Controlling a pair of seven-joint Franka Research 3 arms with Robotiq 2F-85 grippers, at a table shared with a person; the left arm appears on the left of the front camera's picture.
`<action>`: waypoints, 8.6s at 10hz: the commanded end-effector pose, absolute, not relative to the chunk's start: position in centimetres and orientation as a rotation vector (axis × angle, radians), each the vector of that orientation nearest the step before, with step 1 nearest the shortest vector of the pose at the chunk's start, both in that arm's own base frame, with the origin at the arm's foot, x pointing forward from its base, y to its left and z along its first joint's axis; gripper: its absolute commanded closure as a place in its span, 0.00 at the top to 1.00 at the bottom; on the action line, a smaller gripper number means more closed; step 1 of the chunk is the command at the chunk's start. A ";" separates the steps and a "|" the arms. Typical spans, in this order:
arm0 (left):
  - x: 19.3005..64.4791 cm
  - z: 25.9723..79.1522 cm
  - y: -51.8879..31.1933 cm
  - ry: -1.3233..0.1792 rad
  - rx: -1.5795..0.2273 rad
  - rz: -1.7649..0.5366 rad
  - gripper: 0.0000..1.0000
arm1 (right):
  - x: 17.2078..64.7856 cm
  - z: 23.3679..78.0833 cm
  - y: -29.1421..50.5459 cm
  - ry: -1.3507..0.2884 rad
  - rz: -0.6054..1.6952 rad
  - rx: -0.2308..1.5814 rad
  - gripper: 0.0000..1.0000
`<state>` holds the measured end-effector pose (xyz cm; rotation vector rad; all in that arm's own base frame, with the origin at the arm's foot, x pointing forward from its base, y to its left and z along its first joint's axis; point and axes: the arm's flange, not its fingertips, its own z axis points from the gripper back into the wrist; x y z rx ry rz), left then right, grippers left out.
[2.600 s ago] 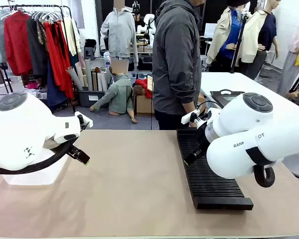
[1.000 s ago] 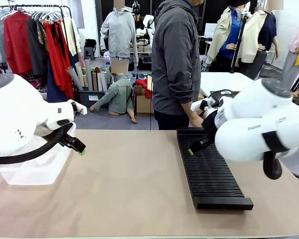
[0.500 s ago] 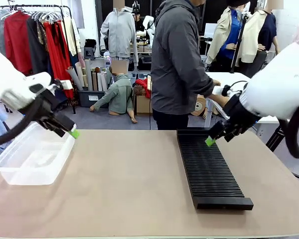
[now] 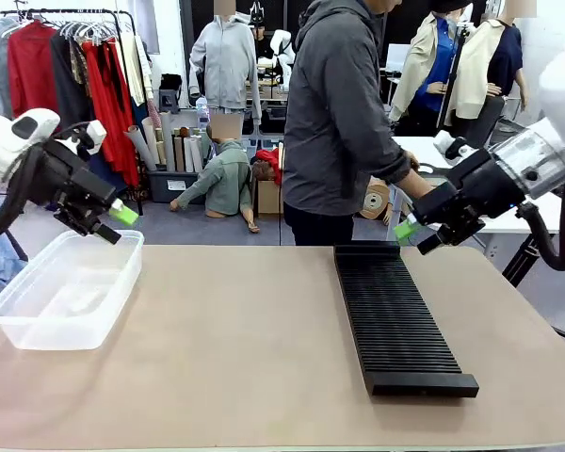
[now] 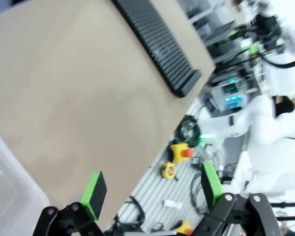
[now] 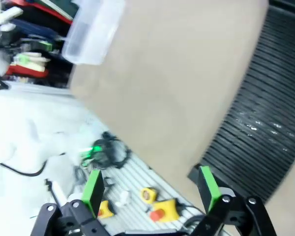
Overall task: Sort PCBs into racks and boxes based on the side picked up.
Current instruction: Pick up the Blank PCB handed by the Human.
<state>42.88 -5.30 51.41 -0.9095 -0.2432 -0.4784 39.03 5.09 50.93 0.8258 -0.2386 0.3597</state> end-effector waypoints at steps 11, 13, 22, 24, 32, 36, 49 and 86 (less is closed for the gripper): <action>40.0 46.9 11.5 -0.405 -1.397 -0.027 1.00 | 39.9 47.1 -6.6 -0.297 0.220 1.450 1.00; 40.5 47.7 11.4 -0.411 -1.400 -0.047 1.00 | 40.0 47.3 -6.5 -0.308 0.213 1.470 1.00; 40.1 47.6 11.9 -0.392 -1.388 -0.013 1.00 | 39.4 46.9 -6.9 -0.282 0.191 1.446 1.00; 40.1 47.6 11.9 -0.392 -1.388 -0.013 1.00 | 39.4 46.9 -6.9 -0.282 0.191 1.446 1.00; 40.1 47.6 11.9 -0.392 -1.388 -0.013 1.00 | 39.4 46.9 -6.9 -0.282 0.191 1.446 1.00; 40.1 47.6 11.9 -0.392 -1.388 -0.013 1.00 | 39.4 46.9 -6.9 -0.282 0.191 1.446 1.00; 40.1 47.6 11.9 -0.392 -1.388 -0.013 1.00 | 50.5 45.4 -2.6 -0.184 0.243 1.450 1.00; 40.1 47.6 11.9 -0.392 -1.388 -0.013 1.00 | 61.9 36.3 21.0 -0.001 0.158 1.540 0.84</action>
